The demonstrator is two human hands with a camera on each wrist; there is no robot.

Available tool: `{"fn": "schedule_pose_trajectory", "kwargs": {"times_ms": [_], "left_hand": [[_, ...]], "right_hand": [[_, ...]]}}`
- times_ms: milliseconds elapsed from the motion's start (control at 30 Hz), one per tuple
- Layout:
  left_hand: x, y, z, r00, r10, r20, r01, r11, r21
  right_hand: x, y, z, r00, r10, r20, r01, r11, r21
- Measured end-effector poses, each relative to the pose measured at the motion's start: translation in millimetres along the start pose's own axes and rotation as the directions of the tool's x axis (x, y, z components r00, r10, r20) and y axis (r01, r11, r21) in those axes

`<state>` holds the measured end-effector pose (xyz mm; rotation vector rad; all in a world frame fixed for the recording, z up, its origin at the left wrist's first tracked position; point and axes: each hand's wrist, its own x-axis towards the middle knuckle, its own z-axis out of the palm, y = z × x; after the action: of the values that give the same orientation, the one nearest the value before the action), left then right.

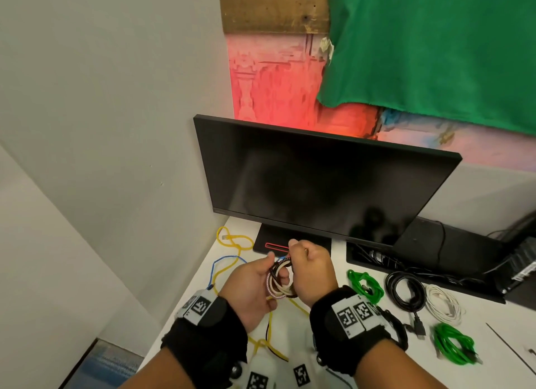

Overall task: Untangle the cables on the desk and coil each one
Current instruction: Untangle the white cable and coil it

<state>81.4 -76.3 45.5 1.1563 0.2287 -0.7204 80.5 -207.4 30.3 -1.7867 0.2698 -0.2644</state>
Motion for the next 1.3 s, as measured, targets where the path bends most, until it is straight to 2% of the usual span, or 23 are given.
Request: {"fn": "schedule_pose_trajectory", "kwargs": {"times_ms": [67,100,167,267,367,433,533,600,667,767,833,933,1000,1067,1100,1167,1200,1267,1300], "left_hand": [[2,-2,0,0.997,0.008,-0.077,-0.009,1.0,-0.006],[3,-3,2,0.993,0.034,-0.115,-0.035,0.999,-0.007],[3,-4,5,0.985,0.101,-0.14,-0.1,0.995,0.016],[4,-3,8,0.983,0.164,-0.077,-0.16,0.986,0.048],[7,1,5,0.993,0.108,-0.043,-0.106,0.994,0.032],[11,2,0,0.995,0.081,-0.052,-0.077,0.995,0.07],[15,2,-11,0.991,0.052,-0.123,-0.033,0.987,0.157],[17,-3,-18,0.991,0.033,-0.129,-0.006,0.978,0.207],[17,-11,-24,0.993,0.022,-0.12,0.013,0.958,0.285],[16,-26,-30,0.995,0.043,-0.095,0.004,0.893,0.451],[16,-37,-31,0.996,0.05,-0.073,-0.005,0.854,0.52],[18,-52,-29,0.998,0.046,-0.029,-0.025,0.863,0.505],[21,-60,-31,0.997,0.061,-0.038,-0.029,0.825,0.564],[24,-73,-39,0.994,0.104,-0.02,-0.058,0.689,0.723],[25,-81,-46,0.992,0.129,0.007,-0.081,0.574,0.815],[26,-99,-59,0.99,0.135,0.032,-0.075,0.335,0.939],[27,-107,-64,0.992,0.126,0.02,-0.052,0.257,0.965],[28,-120,-70,0.994,0.111,0.0,-0.019,0.169,0.985],[29,-125,-72,0.993,0.114,-0.007,-0.012,0.161,0.987]], "right_hand": [[-2,3,2,0.997,-0.073,0.026,0.073,0.997,-0.034],[-3,2,4,0.997,-0.069,0.045,0.069,0.998,-0.008],[-4,-2,6,0.997,0.007,0.077,-0.015,0.995,0.102],[-3,-5,8,0.98,0.121,0.159,-0.163,0.944,0.287],[-2,-4,2,0.954,0.17,0.248,-0.253,0.899,0.357],[-4,1,-6,0.925,0.154,0.346,-0.285,0.885,0.369],[-13,11,-17,0.889,0.063,0.453,-0.212,0.935,0.286],[-18,19,-25,0.886,0.018,0.464,-0.07,0.993,0.094],[-23,25,-34,0.876,0.039,0.481,-0.004,0.997,-0.075],[-34,35,-50,0.811,0.15,0.566,-0.093,0.987,-0.128],[-42,47,-57,0.797,0.218,0.563,-0.203,0.975,-0.09],[-53,66,-71,0.836,0.288,0.466,-0.309,0.951,-0.034],[-61,82,-87,0.884,0.338,0.324,-0.364,0.931,0.022],[-71,100,-114,0.905,0.407,0.12,-0.416,0.907,0.061],[-78,111,-130,0.9,0.436,0.004,-0.436,0.899,0.044],[-90,135,-168,0.861,0.457,-0.224,-0.484,0.871,-0.085],[-96,145,-186,0.835,0.453,-0.313,-0.522,0.832,-0.186],[-104,160,-217,0.79,0.444,-0.423,-0.602,0.695,-0.394],[-105,166,-228,0.775,0.444,-0.45,-0.628,0.625,-0.464]]}}
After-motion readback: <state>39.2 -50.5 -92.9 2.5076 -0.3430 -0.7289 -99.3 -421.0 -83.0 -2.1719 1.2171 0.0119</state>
